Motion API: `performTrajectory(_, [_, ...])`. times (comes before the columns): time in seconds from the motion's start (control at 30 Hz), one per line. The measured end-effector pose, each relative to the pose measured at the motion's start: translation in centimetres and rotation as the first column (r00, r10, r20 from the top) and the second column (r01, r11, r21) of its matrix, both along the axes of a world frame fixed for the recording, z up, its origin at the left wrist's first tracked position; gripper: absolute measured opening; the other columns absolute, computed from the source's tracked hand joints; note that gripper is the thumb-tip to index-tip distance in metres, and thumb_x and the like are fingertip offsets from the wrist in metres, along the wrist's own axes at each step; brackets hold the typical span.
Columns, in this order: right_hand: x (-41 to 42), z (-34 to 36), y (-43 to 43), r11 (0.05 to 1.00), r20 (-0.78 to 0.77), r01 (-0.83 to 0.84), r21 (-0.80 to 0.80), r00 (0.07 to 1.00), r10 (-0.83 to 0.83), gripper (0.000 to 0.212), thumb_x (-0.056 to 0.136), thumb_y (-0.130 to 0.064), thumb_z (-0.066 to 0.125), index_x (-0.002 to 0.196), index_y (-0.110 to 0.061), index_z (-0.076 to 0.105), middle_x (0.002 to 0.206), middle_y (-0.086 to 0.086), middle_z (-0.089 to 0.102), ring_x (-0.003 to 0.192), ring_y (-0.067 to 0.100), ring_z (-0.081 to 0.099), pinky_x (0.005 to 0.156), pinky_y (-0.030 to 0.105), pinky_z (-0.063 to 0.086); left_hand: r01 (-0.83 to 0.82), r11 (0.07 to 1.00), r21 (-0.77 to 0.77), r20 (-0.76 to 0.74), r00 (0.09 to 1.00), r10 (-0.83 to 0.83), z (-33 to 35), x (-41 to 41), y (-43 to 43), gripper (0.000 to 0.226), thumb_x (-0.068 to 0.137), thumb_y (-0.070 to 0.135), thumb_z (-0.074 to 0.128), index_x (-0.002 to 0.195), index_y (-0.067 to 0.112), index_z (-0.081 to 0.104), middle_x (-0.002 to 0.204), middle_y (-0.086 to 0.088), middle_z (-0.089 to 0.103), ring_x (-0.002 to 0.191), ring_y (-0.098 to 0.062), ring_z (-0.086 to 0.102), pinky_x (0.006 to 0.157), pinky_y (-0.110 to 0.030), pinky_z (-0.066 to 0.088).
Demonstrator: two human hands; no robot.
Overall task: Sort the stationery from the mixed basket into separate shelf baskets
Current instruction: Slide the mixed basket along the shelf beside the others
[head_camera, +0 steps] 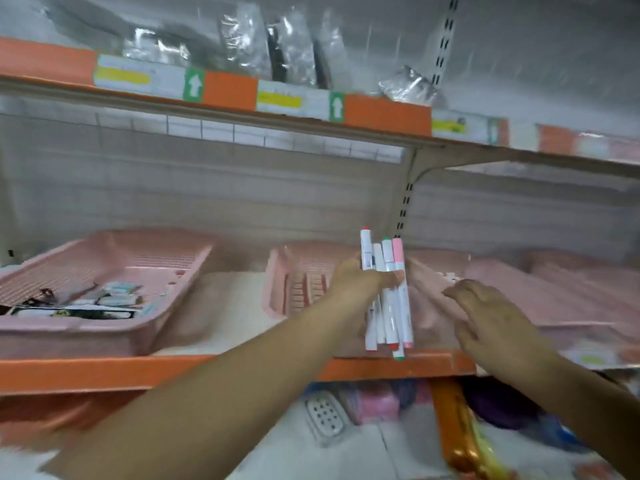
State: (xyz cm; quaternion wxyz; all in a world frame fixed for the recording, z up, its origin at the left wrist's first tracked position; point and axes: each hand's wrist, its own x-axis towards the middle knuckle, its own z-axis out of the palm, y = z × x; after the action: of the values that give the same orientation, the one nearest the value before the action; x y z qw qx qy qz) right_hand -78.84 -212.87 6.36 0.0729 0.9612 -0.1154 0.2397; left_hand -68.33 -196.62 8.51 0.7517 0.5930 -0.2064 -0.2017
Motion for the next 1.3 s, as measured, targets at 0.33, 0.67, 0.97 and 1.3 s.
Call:
performTrajectory(0.33, [-17.9,-2.7,-12.8,0.962,0.093,0.202,0.186,0.971,-0.222,0.037,0.061,-0.009,0.051,0.097,-0.009,0.061,0.089,0.015,0.064,0.075,0.036,0.064,0.063,0.041,0.052,0.264,0.964,-0.014,-0.007,0.964,-0.264,-1.2,-13.4,-18.2,0.020,0.079,-0.005,0.067,0.081,0.014,0.060,0.082,-0.005,0.066,0.075,-0.021,0.062,0.083,-0.037,0.052])
performTrajectory(0.67, [-26.4,-4.4,-23.9,0.785,0.106,0.406,0.468,0.856,-0.506,0.052,0.088,-0.008,0.055,0.138,-0.014,0.041,0.143,0.005,0.040,0.125,0.023,0.045,0.095,0.030,0.041,0.413,0.908,0.074,0.048,0.908,-0.417,-1.8,-18.5,-32.7,0.022,0.079,-0.003,0.067,0.092,0.014,0.064,0.094,-0.010,0.069,0.086,-0.026,0.067,0.082,-0.040,0.054])
performTrajectory(0.97, [-23.2,-0.8,-38.4,0.840,0.095,0.346,0.418,0.903,-0.419,0.047,0.090,-0.010,0.050,0.136,-0.019,0.042,0.137,0.001,0.045,0.119,0.020,0.047,0.088,0.024,0.038,0.284,0.959,0.025,0.025,0.958,-0.284,0.3,-14.3,-48.2,0.018,0.080,0.001,0.067,0.095,0.010,0.062,0.081,-0.005,0.068,0.070,-0.020,0.065,0.063,-0.030,0.052])
performTrajectory(1.3, [-19.4,-0.6,-50.3,0.868,0.027,0.282,0.408,0.947,-0.320,0.049,0.091,-0.007,0.044,0.138,-0.019,0.040,0.142,0.000,0.039,0.122,0.017,0.047,0.086,0.020,0.038,0.136,0.991,-0.011,-0.049,0.989,-0.136,-1.8,-10.6,-60.4,0.018,0.077,0.007,0.072,0.089,0.013,0.060,0.083,-0.005,0.069,0.079,-0.026,0.067,0.082,-0.042,0.053])
